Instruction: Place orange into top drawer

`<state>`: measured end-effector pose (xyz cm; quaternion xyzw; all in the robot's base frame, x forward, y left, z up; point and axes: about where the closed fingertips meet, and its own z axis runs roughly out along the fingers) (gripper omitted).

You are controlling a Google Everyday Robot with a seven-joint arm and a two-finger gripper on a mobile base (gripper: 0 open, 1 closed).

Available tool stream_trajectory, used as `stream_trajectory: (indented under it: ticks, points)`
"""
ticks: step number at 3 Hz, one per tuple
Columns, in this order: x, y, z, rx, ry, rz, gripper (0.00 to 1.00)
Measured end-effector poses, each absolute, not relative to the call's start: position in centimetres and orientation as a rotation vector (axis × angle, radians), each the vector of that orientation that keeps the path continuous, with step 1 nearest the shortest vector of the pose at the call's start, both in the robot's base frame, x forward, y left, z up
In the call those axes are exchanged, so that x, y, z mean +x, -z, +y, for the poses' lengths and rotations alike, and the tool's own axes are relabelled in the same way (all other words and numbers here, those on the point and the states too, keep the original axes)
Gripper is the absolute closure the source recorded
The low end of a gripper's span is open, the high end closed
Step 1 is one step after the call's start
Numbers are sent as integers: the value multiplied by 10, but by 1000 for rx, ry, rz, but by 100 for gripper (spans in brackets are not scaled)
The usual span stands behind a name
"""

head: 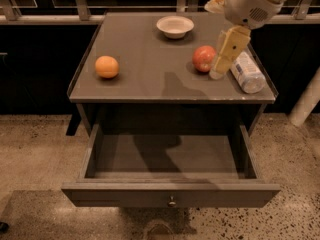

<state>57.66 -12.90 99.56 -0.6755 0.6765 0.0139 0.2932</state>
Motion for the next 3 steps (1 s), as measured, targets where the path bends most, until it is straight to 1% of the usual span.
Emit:
stream_trajectory:
  ticks: [1, 2, 3]
  points:
    - [575, -994, -130, -1801, -37, 1807, 0]
    - [572, -990, -133, -1725, -42, 1795, 0]
    - [597, -971, -107, -1624, -154, 1689, 0]
